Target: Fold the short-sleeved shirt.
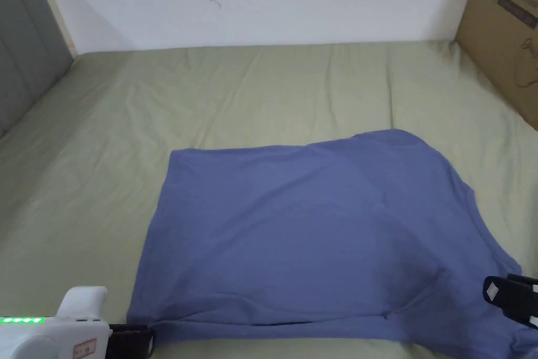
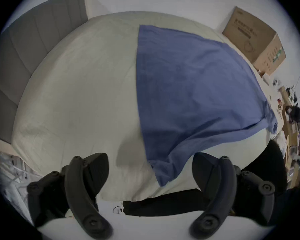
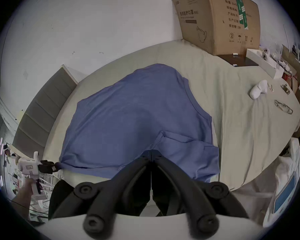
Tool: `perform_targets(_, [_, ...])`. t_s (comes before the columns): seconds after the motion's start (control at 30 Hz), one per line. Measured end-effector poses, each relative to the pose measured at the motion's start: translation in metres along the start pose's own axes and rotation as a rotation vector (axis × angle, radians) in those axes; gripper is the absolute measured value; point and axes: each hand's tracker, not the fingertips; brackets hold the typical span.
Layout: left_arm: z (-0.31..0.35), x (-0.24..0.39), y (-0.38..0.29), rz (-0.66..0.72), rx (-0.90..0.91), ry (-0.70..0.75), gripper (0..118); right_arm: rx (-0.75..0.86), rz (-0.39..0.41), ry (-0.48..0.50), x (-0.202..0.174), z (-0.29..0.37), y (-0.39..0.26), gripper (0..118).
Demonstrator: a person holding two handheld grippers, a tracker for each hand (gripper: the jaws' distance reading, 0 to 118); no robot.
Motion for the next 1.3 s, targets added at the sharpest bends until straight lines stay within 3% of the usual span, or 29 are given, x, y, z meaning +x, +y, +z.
perform_targets(0.03, [-0.001,0.003,-0.002,-0.018,0.008,-0.008,93,-0.001,-0.001,-0.004,0.001,0.000,0.000,0])
perform_targets(0.1, [0.001,0.012,-0.005,-0.067,0.035,-0.017,30,-0.005,-0.001,-0.008,0.006,0.001,-0.001,0])
perform_targets(0.13, [0.002,0.017,-0.007,-0.075,0.054,-0.027,12,-0.009,0.001,-0.011,0.009,0.002,-0.002,0])
perform_targets(0.33, [0.030,0.027,-0.010,-0.031,0.148,0.004,7,-0.024,0.009,-0.095,0.041,0.007,-0.011,1])
perform_targets(0.37, [0.034,0.027,-0.010,-0.020,0.159,-0.002,6,-0.033,0.010,-0.125,0.048,0.006,-0.013,26])
perform_targets(0.43, [0.041,0.030,-0.008,-0.015,0.162,-0.001,6,-0.102,-0.004,-0.160,0.061,-0.001,-0.017,100])
perform_targets(0.47, [0.044,0.029,-0.007,-0.017,0.162,0.000,6,-0.150,-0.010,-0.166,0.065,-0.005,-0.019,118])
perform_targets(0.57, [0.050,0.036,-0.002,-0.035,0.163,0.020,6,-0.189,-0.015,-0.170,0.084,-0.024,-0.027,117])
perform_targets(0.7, [0.051,0.040,0.004,-0.018,0.155,0.031,6,-0.308,0.046,-0.184,0.082,-0.045,-0.038,113])
perform_targets(0.73, [0.052,0.041,0.005,-0.012,0.149,0.031,6,-0.330,0.071,-0.178,0.080,-0.050,-0.040,103])
perform_targets(0.77, [0.051,0.042,0.005,-0.010,0.145,0.034,6,-0.349,0.108,-0.179,0.076,-0.053,-0.043,72])
perform_targets(0.8, [0.050,0.044,0.005,-0.011,0.140,0.039,6,-0.359,0.158,-0.191,0.072,-0.056,-0.045,72])
perform_targets(0.83, [0.048,0.045,0.004,-0.015,0.133,0.047,6,-0.365,0.214,-0.209,0.068,-0.059,-0.047,61])
perform_targets(0.87, [0.046,0.042,0.003,-0.018,0.125,0.052,6,-0.369,0.234,-0.197,0.065,-0.059,-0.048,41])
perform_targets(0.93, [0.046,0.043,0.001,-0.016,0.116,0.056,6,-0.357,0.241,-0.200,0.060,-0.053,-0.047,29])
perform_targets(1.0, [0.045,0.041,-0.001,-0.012,0.114,0.054,6,-0.343,0.209,-0.109,0.061,-0.049,-0.044,5])
perform_targets(1.1, [0.045,0.040,-0.001,-0.006,0.113,0.055,6,-0.324,0.206,-0.140,0.061,-0.039,-0.038,5])
perform_targets(1.3, [0.049,0.037,0.004,-0.007,0.119,0.056,6,-0.260,0.107,-0.085,0.070,-0.017,-0.024,5])
